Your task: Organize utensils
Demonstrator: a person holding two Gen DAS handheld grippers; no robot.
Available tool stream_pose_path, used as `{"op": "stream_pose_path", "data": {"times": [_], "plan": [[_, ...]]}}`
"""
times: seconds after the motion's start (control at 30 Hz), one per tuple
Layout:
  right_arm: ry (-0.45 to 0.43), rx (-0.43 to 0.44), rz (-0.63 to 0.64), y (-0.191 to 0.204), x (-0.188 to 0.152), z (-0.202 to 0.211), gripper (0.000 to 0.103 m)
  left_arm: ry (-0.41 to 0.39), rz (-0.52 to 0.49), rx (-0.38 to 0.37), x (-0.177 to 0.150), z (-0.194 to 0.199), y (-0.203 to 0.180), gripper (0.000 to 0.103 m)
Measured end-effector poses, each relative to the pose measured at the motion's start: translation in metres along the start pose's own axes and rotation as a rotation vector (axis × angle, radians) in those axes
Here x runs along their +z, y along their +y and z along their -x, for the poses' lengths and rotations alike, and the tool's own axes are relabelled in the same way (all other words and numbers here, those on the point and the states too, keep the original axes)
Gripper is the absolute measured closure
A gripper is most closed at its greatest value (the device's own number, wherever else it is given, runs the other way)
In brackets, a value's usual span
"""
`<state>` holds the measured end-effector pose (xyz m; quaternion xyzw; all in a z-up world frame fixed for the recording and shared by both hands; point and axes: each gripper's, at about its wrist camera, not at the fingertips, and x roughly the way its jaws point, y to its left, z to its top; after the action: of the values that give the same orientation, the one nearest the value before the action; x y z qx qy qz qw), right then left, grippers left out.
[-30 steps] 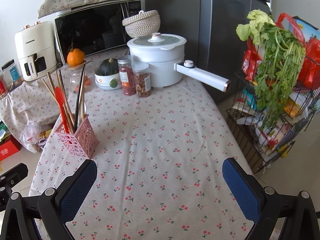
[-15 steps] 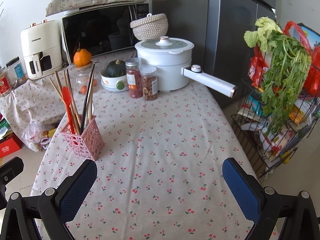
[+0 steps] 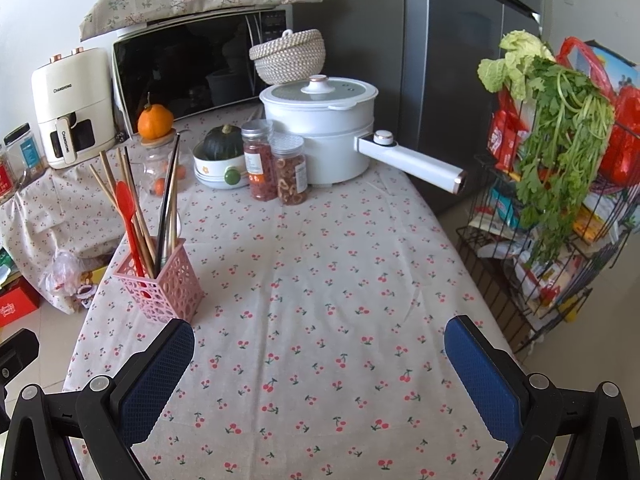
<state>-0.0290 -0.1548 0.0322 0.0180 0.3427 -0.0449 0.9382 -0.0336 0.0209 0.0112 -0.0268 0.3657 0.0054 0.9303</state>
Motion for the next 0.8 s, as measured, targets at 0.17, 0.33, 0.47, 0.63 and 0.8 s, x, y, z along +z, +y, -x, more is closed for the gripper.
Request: {"op": "stream_pose_path", "data": {"times": [0.17,0.33,0.47,0.63,0.8], "plan": [[0.001,0.0,-0.009,-0.0031,0.0003,0.0001,0.0,-0.007,-0.004,0.0,-0.0007,0.0029,-0.0017,0.0],[0.005,-0.002,-0.014,-0.0042,0.0,-0.0001,0.0,-0.007,-0.006,0.001,-0.001,0.0033,-0.0033,0.0],[0.011,0.004,-0.021,-0.0054,-0.0002,-0.0008,0.0,-0.008,-0.011,0.004,-0.0015,0.0035,-0.0069,0.0],[0.011,0.004,-0.024,-0.0063,0.0006,-0.0014,0.0,-0.009,-0.013,0.005,-0.0019,0.0039,-0.0085,0.0],[0.012,0.006,-0.027,-0.0059,0.0009,-0.0011,0.0,-0.013,-0.016,0.004,-0.0019,0.0053,-0.0092,0.0]]}}
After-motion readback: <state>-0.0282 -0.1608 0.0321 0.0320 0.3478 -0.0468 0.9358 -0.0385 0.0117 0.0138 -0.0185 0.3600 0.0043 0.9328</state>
